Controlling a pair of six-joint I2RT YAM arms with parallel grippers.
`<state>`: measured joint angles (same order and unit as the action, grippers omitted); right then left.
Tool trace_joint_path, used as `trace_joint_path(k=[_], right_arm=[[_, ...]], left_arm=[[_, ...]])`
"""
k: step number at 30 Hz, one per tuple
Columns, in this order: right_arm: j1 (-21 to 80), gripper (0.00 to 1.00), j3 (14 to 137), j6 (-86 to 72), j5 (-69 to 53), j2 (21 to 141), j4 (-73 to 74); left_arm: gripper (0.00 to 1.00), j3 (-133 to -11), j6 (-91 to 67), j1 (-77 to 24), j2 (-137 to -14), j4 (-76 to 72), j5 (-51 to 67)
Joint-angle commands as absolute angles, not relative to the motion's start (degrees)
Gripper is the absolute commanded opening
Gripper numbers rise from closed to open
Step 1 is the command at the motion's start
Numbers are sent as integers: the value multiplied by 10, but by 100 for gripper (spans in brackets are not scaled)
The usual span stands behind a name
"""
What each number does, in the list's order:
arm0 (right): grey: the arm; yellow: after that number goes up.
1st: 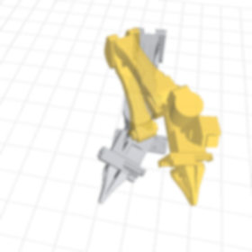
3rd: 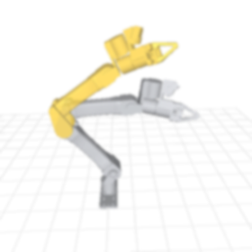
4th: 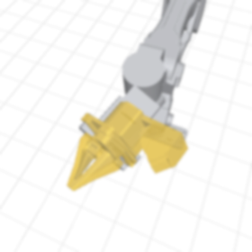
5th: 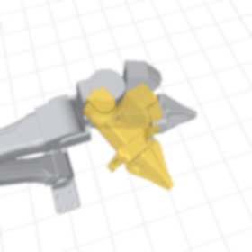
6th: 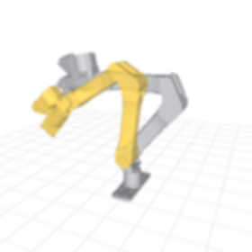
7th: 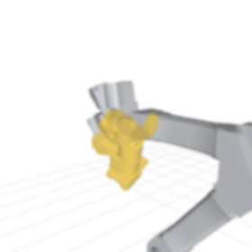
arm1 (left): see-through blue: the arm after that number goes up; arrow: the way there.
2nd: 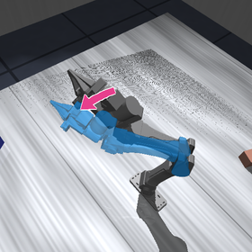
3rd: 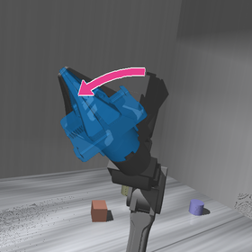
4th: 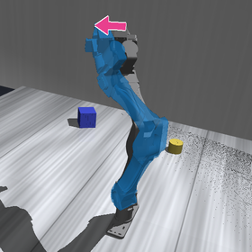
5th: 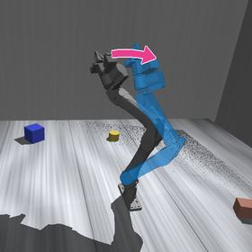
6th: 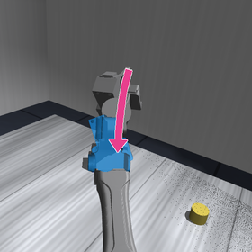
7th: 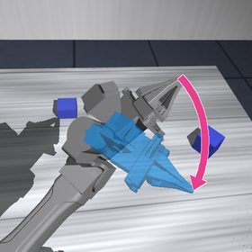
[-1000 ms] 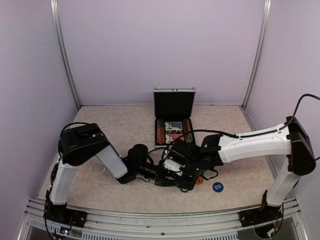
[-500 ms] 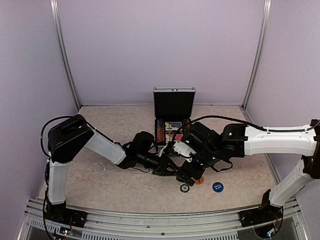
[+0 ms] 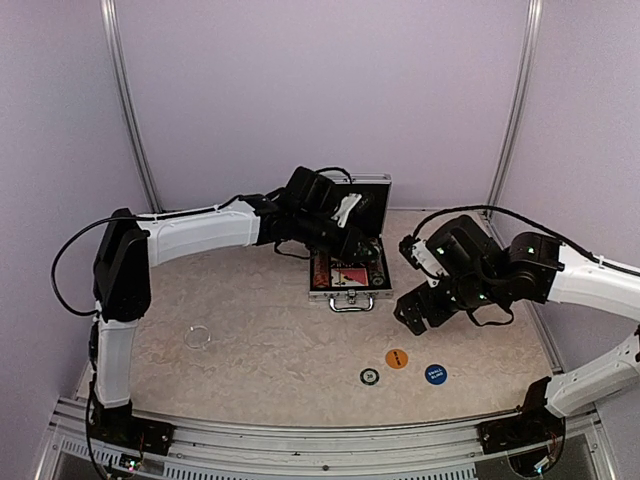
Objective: Pack up texas hold em set
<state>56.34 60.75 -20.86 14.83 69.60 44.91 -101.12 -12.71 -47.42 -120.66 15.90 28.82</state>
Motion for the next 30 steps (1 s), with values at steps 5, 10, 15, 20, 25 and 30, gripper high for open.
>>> trace_joint_path(k=[5, 10, 15, 20, 25, 30], right_arm=[[544, 99, 604, -253, 183, 651, 484], [543, 100, 597, -258, 188, 637, 486], [542, 100, 591, -265, 181, 631, 487], [541, 100, 587, -275, 180, 631, 489], [541, 100, 586, -282, 181, 635, 491], [541, 100, 584, -290, 177, 632, 493]], left_arm=[[0, -1244, 163, -475, -1334, 359, 189], [0, -1236, 259, -485, -1346, 326, 153], [0, -1215, 317, -497, -1348, 283, 114], [0, -1204, 350, -506, -1355, 243, 79], [0, -1202, 368, -519, -1372, 225, 61], [0, -1201, 372, -529, -1392, 202, 49]])
